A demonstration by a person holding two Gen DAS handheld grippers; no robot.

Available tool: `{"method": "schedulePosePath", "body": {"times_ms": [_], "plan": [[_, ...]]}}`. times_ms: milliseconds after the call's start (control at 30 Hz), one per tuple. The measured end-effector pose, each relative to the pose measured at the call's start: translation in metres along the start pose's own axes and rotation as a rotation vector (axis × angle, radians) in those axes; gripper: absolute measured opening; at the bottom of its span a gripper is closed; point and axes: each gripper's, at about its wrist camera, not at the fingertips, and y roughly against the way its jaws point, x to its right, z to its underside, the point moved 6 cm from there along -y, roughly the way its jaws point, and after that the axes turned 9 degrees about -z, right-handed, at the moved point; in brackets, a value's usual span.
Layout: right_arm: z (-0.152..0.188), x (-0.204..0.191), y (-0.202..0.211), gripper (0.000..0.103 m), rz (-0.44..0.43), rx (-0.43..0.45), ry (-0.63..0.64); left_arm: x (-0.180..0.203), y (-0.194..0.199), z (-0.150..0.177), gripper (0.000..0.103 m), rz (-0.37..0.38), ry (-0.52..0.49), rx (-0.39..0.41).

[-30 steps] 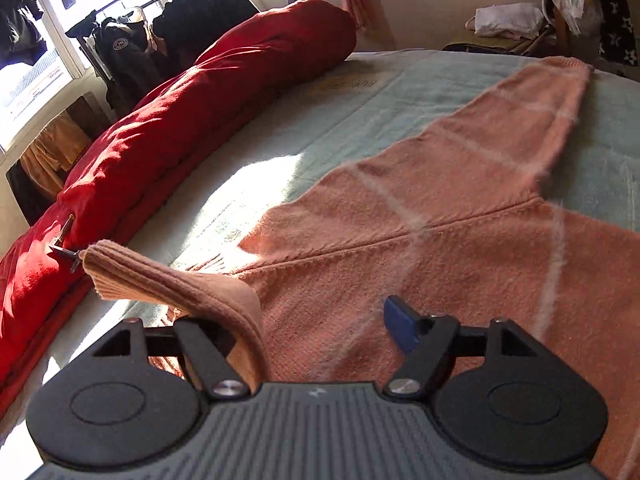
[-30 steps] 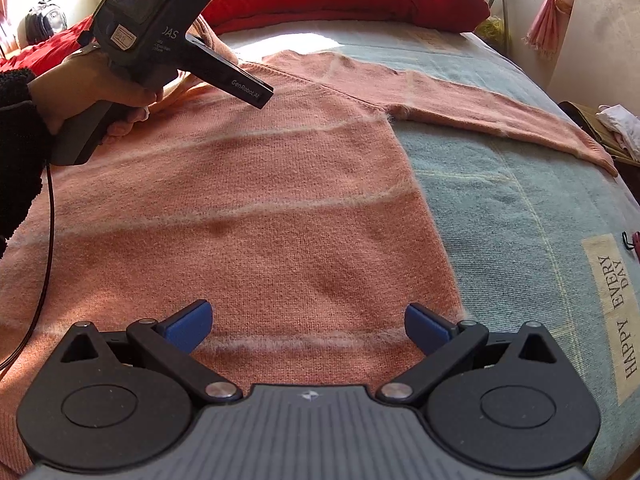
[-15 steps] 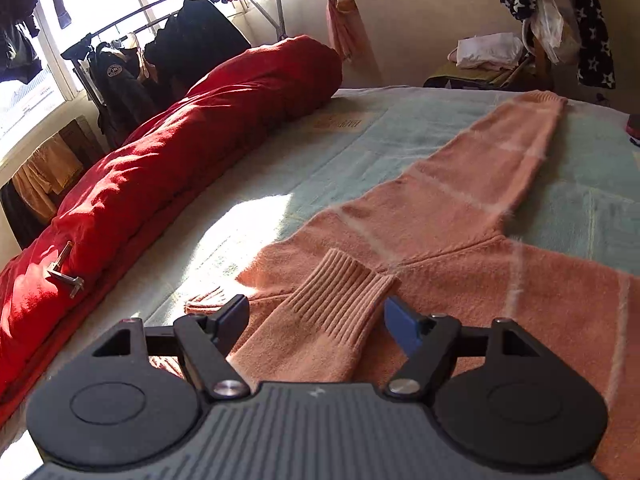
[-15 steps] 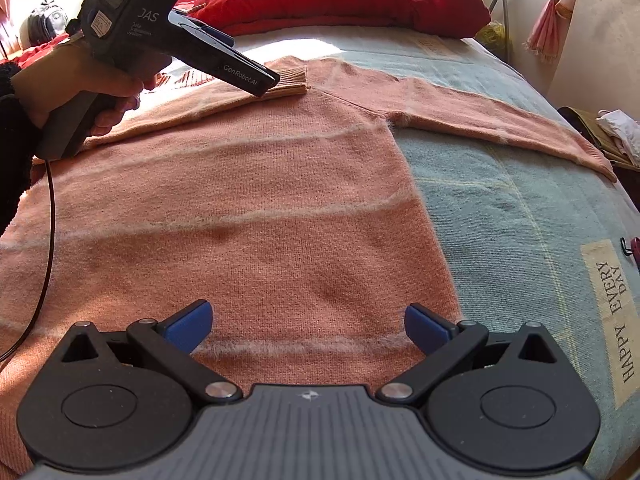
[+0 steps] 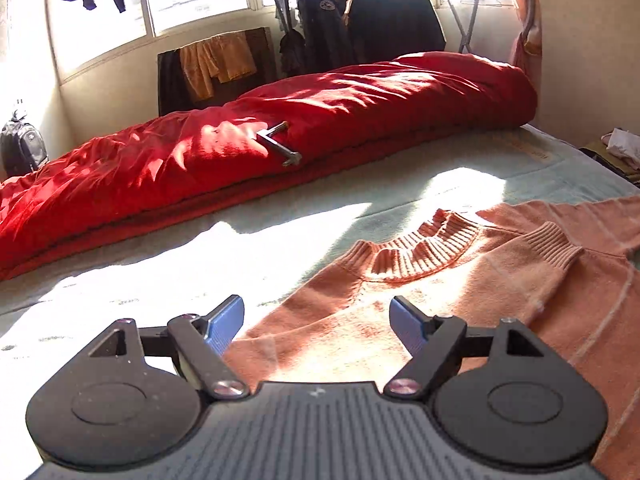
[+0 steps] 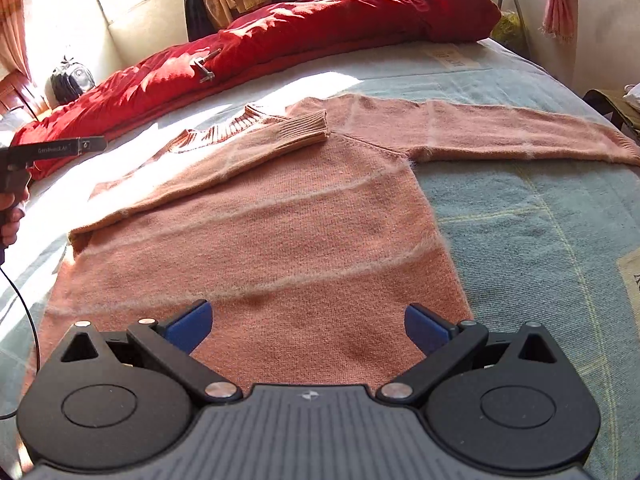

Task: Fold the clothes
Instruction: 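Lower the sleeve onto the sweater body and open the left tool, then move the right tool over the folded ribbed cuff on the sweater body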

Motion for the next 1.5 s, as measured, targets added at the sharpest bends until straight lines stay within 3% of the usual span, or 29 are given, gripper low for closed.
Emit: {"method": "schedulePosePath", "body": {"times_ms": [133,333,467,667,767,867,967,1133,1400,1467,1500], "plan": [[-0.018,-0.015,-0.003,0.103,-0.104,0.055,0.016,-0.044,0.011,0.037,0.08,-0.066,0.097,-0.067],[-0.042,-0.033,-0.01,0.103,-0.113,0.15,0.093,-0.041,0.012,0.086,0.082,-0.002,0.168,-0.154],[-0.049,-0.036,-0.015,0.103,-0.137,0.106,0.063,-0.03,-0.002,0.098,0.082,0.014,0.194,-0.177],[-0.046,-0.039,-0.018,0.103,-0.129,0.072,0.071,-0.029,-0.023,0.106,0.084,-0.091,0.154,-0.183],[-0.052,-0.036,-0.023,0.103,-0.135,0.065,0.067,-0.031,-0.021,0.111,0.086,-0.095,0.158,-0.165],[-0.065,-0.035,-0.033,0.103,-0.164,0.061,0.064,-0.039,-0.023,0.121,0.087,-0.066,0.235,-0.177],[-0.083,-0.033,-0.051,0.096,-0.207,0.044,0.062,-0.04,-0.024,0.123,0.089,-0.061,0.249,-0.174],[-0.109,-0.02,-0.1,0.066,-0.289,-0.021,-0.022,-0.036,-0.023,0.123,0.09,-0.079,0.232,-0.166],[-0.126,0.035,-0.167,0.054,-0.306,-0.032,-0.346,-0.037,-0.023,0.125,0.09,-0.076,0.244,-0.157],[-0.126,0.044,-0.173,0.044,-0.304,-0.006,-0.396,-0.037,-0.024,0.126,0.09,-0.072,0.249,-0.157],[-0.126,0.049,-0.176,0.03,-0.303,0.008,-0.422,-0.037,-0.024,0.126,0.091,-0.071,0.25,-0.157]]}}
